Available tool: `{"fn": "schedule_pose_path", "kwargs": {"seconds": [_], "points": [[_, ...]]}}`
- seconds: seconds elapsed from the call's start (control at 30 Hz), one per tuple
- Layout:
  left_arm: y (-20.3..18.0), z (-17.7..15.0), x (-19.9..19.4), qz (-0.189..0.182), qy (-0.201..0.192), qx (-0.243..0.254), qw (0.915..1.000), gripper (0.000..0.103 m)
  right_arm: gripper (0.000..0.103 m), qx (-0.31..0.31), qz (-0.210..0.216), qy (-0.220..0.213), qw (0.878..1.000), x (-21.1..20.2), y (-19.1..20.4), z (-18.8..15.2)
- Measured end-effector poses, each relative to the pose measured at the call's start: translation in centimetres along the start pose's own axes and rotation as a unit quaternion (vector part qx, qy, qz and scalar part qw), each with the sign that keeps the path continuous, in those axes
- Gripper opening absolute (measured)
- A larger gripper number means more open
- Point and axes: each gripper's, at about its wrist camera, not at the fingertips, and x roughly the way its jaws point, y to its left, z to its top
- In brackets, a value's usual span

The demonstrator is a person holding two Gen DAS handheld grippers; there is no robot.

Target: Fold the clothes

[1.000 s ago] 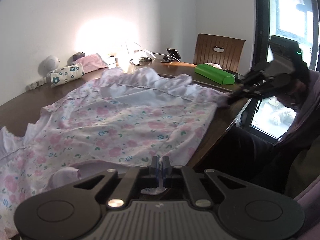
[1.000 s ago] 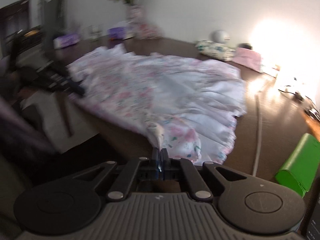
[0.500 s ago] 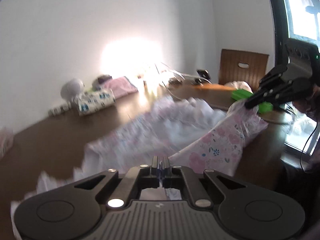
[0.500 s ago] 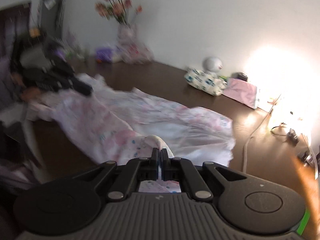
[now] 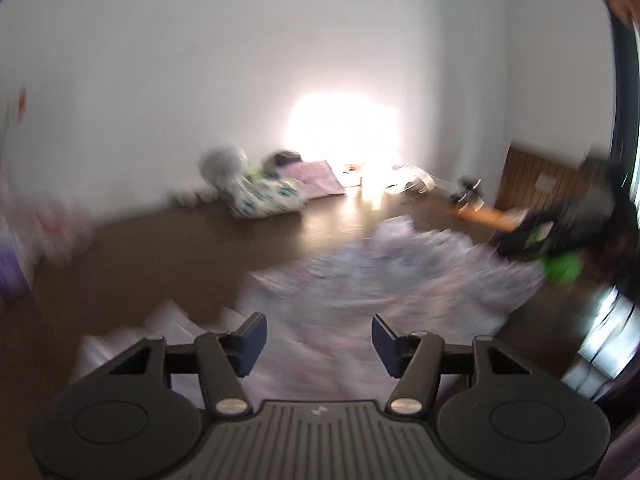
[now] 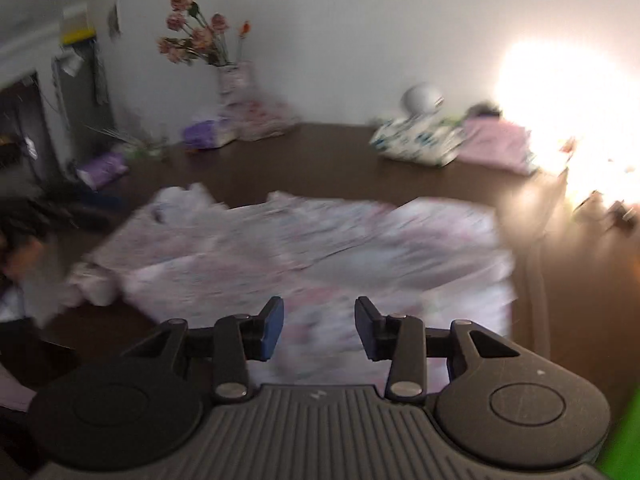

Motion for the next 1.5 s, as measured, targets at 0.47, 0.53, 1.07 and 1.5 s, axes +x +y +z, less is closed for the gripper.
{"fn": "schedule_pose_path", "kwargs": {"seconds": [0.47, 0.53, 1.07, 1.5], "points": [[-1.1, -3.7, 6.0, 0.086, 0.068, -0.021, 0.9938, 0.021, 0.041, 0.059, -0.196, 0.019, 0.979, 0.9, -0.9, -2.8], [-1.0, -3.1, 5.4, 0.092, 0.071, -0.036, 0.9926, 0.021, 0.04, 0.045, -0.188, -0.019, 0.981, -0.6, 0.3, -2.1], [-5.2, -1.3, 10.5, 0.103, 0.091, 0.007, 0.9905, 0.036, 0.019, 0.036, -0.194, 0.012, 0.98, 3.2, -0.2, -3.8], [-2.8, 8.6, 6.2, 0.089, 0.111, 0.097, 0.985, 0.082, 0.038, 0.007, -0.145, 0.012, 0.989, -6.2, -5.4, 5.9]]}}
